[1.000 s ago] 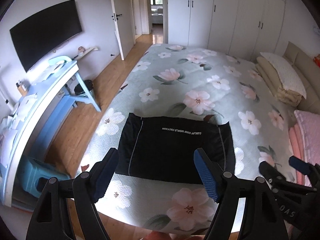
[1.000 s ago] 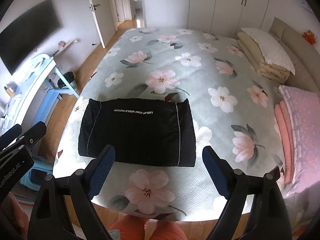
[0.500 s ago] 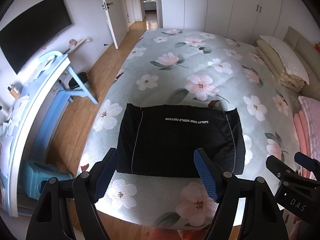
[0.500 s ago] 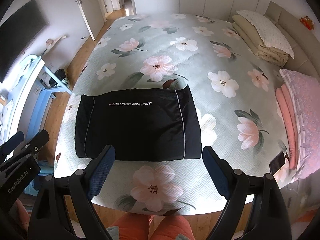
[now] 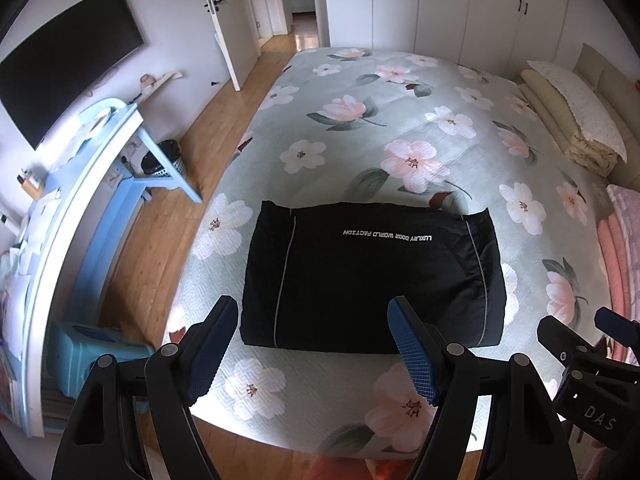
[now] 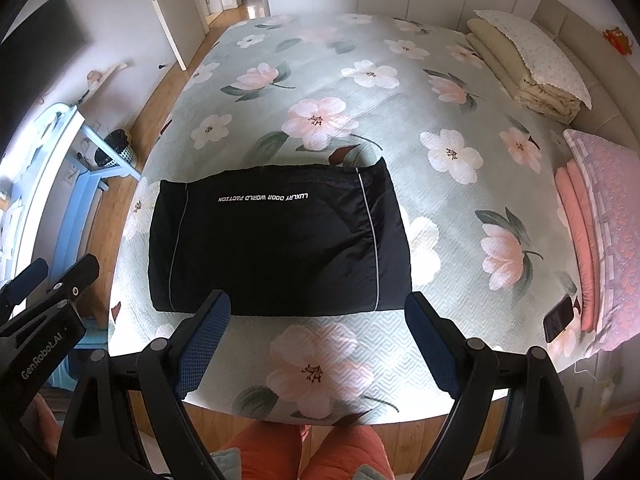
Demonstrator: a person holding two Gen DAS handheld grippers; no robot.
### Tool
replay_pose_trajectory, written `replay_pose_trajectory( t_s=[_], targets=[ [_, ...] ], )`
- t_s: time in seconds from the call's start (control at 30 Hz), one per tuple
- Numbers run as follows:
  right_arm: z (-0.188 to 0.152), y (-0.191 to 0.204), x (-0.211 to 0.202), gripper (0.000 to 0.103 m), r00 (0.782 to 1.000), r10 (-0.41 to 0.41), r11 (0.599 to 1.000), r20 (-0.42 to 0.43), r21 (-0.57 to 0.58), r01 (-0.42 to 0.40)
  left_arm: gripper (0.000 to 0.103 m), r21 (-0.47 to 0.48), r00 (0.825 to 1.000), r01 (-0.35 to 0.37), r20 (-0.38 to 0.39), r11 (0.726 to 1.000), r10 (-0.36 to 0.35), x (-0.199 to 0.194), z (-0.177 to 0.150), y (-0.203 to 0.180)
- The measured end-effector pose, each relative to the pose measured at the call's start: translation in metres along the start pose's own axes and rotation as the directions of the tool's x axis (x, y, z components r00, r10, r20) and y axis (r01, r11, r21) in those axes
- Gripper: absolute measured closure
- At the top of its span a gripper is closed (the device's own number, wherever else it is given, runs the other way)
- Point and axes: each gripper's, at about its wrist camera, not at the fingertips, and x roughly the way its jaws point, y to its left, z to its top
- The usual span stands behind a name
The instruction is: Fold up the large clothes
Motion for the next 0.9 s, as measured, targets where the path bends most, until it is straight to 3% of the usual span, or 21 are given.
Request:
replay_pose_trajectory(
  t_s=[0.9],
  targets=[
    [-0.004, 0.007, 0.015, 0.013, 0.999, -0.001, 1.000, -0.045, -0.019, 0.000, 0.025, 0.010, 1.000, -0.016, -0.024, 1.000, 0.016, 0.012, -0.001, 0.008]
  ],
)
